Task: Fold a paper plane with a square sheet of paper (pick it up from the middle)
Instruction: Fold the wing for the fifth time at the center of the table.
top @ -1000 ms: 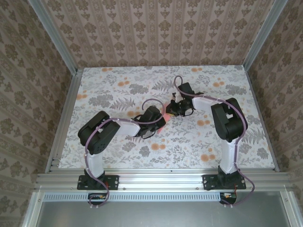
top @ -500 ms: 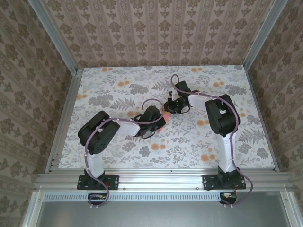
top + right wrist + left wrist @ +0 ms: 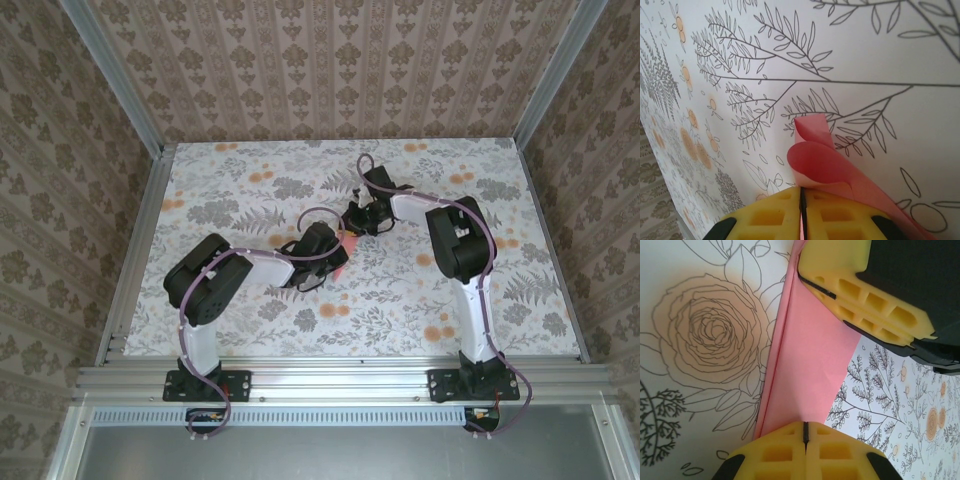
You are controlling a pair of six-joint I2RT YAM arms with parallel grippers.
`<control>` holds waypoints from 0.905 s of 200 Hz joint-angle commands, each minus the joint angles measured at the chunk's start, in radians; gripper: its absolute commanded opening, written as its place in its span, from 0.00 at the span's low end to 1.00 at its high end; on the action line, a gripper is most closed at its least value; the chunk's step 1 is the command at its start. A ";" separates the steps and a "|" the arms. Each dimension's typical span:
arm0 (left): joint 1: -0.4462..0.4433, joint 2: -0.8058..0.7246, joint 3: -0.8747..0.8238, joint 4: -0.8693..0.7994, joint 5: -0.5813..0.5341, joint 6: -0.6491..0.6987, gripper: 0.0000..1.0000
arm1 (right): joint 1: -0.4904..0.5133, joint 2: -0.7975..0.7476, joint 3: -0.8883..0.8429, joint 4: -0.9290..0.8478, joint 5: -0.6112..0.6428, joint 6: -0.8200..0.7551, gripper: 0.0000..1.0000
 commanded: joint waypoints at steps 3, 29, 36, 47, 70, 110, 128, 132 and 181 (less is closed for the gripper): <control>-0.010 0.052 -0.062 -0.188 0.039 -0.017 0.03 | -0.017 0.057 0.054 0.043 0.193 0.055 0.12; -0.010 0.049 -0.070 -0.189 0.044 -0.017 0.03 | -0.019 0.077 0.102 0.031 0.217 0.080 0.12; -0.010 0.046 -0.073 -0.189 0.044 -0.017 0.03 | -0.019 0.078 0.109 0.035 0.225 0.086 0.12; -0.011 0.043 -0.078 -0.189 0.044 -0.018 0.03 | -0.020 0.079 0.122 0.040 0.238 0.096 0.12; -0.011 0.040 -0.085 -0.189 0.045 -0.018 0.03 | -0.025 0.093 0.166 0.036 0.254 0.110 0.12; -0.010 0.037 -0.082 -0.191 0.047 -0.010 0.03 | -0.026 0.076 0.250 -0.003 0.232 0.088 0.12; -0.010 0.035 -0.078 -0.194 0.050 -0.003 0.03 | -0.026 0.018 0.231 -0.005 0.177 0.062 0.13; -0.009 0.034 -0.076 -0.194 0.050 -0.003 0.03 | -0.024 0.001 0.219 -0.005 0.168 0.055 0.13; 0.000 0.022 -0.080 -0.184 0.057 0.007 0.03 | 0.006 -0.155 0.038 -0.045 0.060 -0.021 0.14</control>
